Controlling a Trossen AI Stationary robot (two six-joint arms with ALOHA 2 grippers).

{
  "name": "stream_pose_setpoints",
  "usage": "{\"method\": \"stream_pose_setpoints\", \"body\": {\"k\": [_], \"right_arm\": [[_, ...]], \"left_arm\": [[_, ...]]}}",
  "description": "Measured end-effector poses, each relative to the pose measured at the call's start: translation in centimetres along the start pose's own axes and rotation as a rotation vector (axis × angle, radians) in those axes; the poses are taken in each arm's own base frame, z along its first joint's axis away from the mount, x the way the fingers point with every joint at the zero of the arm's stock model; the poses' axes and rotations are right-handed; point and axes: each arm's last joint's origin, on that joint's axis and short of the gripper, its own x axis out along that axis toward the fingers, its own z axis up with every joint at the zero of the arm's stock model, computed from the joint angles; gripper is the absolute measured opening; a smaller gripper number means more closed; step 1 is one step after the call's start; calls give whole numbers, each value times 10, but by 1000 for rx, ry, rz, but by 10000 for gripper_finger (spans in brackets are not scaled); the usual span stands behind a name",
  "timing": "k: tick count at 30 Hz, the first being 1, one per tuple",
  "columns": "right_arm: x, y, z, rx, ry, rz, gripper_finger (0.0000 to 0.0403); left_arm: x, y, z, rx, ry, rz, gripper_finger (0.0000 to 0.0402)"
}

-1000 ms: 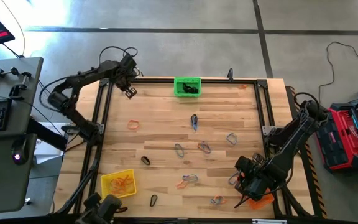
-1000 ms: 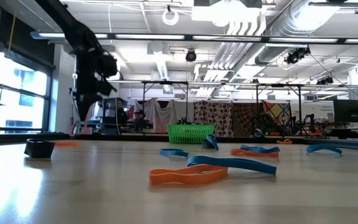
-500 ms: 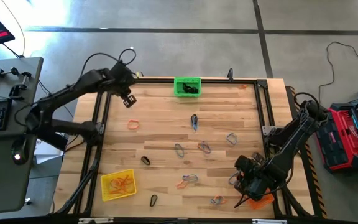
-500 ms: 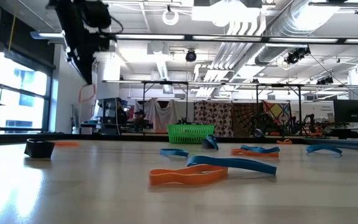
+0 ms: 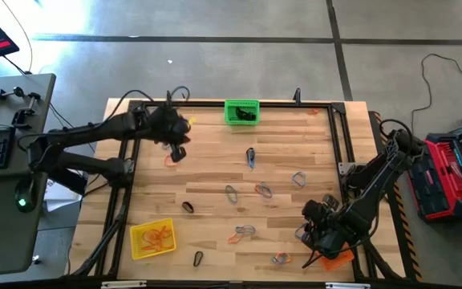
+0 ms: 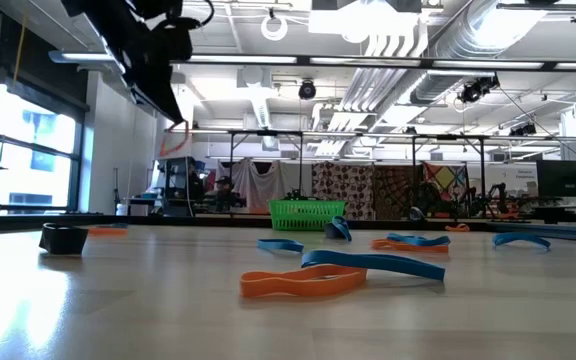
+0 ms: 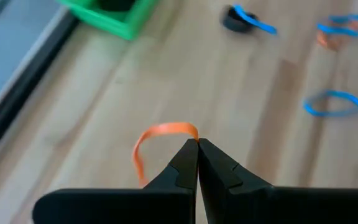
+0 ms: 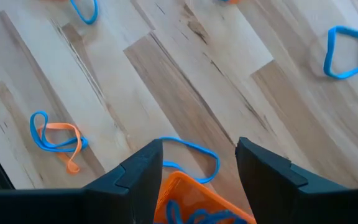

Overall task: Sort rubber bands into baskets
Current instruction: Put the orange rubber band into the yellow bin

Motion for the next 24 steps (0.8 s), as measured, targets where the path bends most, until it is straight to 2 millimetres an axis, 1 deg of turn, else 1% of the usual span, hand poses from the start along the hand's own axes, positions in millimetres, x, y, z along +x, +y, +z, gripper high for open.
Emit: {"method": "stream_pose_setpoints", "body": {"k": [4, 10, 18, 24], "right_arm": [[0, 1, 1, -12, -31, 4, 193], [0, 1, 2, -30, -56, 4, 193], [0, 4, 5, -60, -155, 23, 192], [6, 1, 17, -42, -191, -8, 189]], "left_arm": [[-6, -25, -5, 105, 23, -80, 0], [-22, -67, -21, 276, 70, -305, 0], [-46, -118, -50, 330, 167, -482, 0], [-66, -151, -76, 310, 240, -559, 0]]}}
